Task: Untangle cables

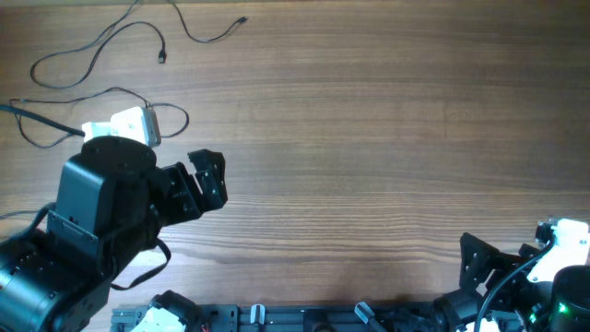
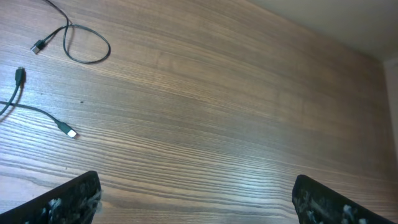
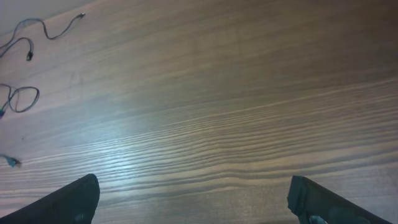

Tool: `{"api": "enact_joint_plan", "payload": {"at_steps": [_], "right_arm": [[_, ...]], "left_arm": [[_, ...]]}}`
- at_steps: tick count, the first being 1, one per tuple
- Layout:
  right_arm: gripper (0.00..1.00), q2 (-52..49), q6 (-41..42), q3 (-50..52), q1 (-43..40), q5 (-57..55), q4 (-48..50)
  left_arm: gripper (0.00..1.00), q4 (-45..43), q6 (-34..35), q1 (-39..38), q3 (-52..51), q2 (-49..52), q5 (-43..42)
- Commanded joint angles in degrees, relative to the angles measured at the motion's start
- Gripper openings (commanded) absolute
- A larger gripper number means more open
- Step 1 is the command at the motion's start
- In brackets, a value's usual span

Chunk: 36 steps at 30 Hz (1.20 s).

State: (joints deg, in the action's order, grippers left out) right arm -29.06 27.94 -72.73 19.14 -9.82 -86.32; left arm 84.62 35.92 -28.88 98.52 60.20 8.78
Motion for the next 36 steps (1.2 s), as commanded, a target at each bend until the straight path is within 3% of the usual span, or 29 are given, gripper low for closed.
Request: {"api": "enact_joint_plan", "payload": {"at_steps": [1,6,7,12,16,20,23,27,31,36], "right_arm": [[1.0,1.03,-2.95,1.86,0.35,-2.45,2.43],[1.0,10.45,-20.39,12.09,-10.14,6.54,18.23],[1.0,13.88,-23.91,17.09,-11.21,9.49,25.55],[1.0,20.26,-27.32,27.91,-12.7,10.47,38.64],[1.0,23.82,-38.84,40.11,-14.03,19.39,53.64],[1.0,28.87,-38.4,53.81,-14.73,21.46,71.1],[1.0,28.83,-30.23,61.75,-16.2,18.38,81.13],[1.0,28.85,-28.87,68.57,-17.4,18.84,89.2],[1.0,28.85,-29.51,71.38,-17.4,18.84,91.01],[1.0,28.85,-42.86,72.46,-17.4,26.38,87.95]], "left_arm": [[1.0,-0.11,0.57,-0.31,0.15,-0.04,0.94],[1.0,-0.11,0.57,-0.31,0.15,-0.04,0.94],[1.0,-0.11,0.57,-0.31,0.15,-0.04,0.94],[1.0,-0.11,0.57,-0.31,0.15,-0.04,0.94],[1.0,-0.11,0.57,-0.31,0.15,-0.04,0.94],[1.0,-0.11,0.57,-0.31,0.15,-0.04,0.94],[1.0,-0.11,0.57,-0.31,0.15,-0.04,0.94],[1.0,-0.11,0.57,-0.31,0.15,-0.04,0.94],[1.0,-0.11,0.57,-0.31,0.15,-0.04,0.94],[1.0,-0.11,0.57,-0.31,0.15,-0.04,0.94]]}}
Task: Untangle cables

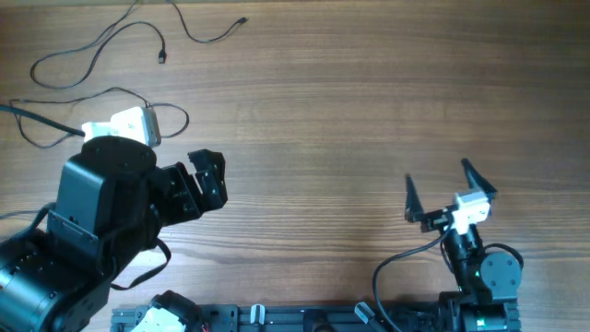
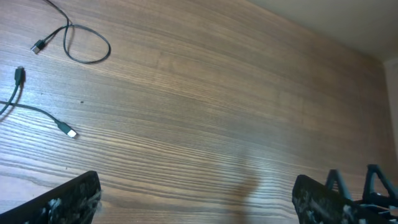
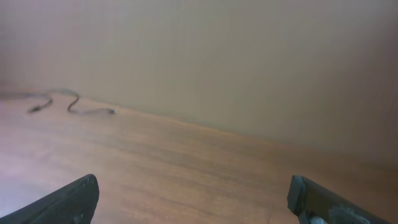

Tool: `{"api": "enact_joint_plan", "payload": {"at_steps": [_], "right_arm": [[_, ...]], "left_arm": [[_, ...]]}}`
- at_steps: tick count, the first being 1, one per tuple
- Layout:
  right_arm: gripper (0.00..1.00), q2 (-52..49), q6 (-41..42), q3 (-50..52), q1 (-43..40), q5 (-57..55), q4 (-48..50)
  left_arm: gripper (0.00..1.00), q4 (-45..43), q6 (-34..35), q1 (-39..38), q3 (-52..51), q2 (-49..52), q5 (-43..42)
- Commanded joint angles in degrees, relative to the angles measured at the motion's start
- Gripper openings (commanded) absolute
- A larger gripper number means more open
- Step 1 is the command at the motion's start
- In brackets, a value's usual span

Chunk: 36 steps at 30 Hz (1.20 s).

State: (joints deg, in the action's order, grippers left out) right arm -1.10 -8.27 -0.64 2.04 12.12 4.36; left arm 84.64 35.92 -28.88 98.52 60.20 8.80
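Thin black cables lie loose at the table's far left. One long cable (image 1: 88, 44) curls there, a shorter cable (image 1: 210, 35) lies right of it, and a third cable (image 1: 171, 115) loops beside a white block (image 1: 120, 123). The left wrist view shows a cable loop (image 2: 87, 51) and a USB plug (image 2: 70, 132) lying separately. My left gripper (image 1: 219, 180) is open and empty, right of the cables, with bare wood between its fingers (image 2: 74, 198). My right gripper (image 1: 443, 189) is open and empty at the near right, far from the cables. Its blurred view shows a distant cable (image 3: 71, 104).
The bulky left arm (image 1: 92, 221) covers the table's near left and hides part of the white block. The right arm's base (image 1: 484, 272) sits at the near edge. The wooden table (image 1: 369, 101) stretches between the grippers; a beige wall (image 3: 217, 56) stands behind it.
The right arm was low at the near right corner and now stands further left and in, its gripper tipped up facing the wall. The left arm and cables are unmoved.
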Motion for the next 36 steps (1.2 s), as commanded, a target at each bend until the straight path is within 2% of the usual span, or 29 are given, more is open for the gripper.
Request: {"api": "enact_joint_plan", "payload": {"at_steps": [1,3,5,6,21,36], "right_arm": [[1.0,0.9,-4.28,0.35,-0.31,3.67,-3.3],[1.0,0.9,-0.81,0.33,-0.74,1.92,-3.48],[1.0,0.9,6.82,0.33,-2.62,-1.18,-3.78],[1.0,0.9,7.5,0.33,-3.23,-1.4,-3.8],[1.0,0.92,8.04,0.33,-2.49,-3.82,-4.04],[1.0,0.92,5.27,0.33,-2.49,-3.76,-3.98]], "left_arm": [[1.0,-0.13,0.57,-0.31,0.15,-0.04,0.92],[1.0,-0.13,0.57,-0.31,0.15,-0.04,0.92],[1.0,-0.13,0.57,-0.31,0.15,-0.04,0.92],[1.0,-0.13,0.57,-0.31,0.15,-0.04,0.92],[1.0,-0.13,0.57,-0.31,0.15,-0.04,0.92],[1.0,-0.13,0.57,-0.31,0.15,-0.04,0.92]]}}
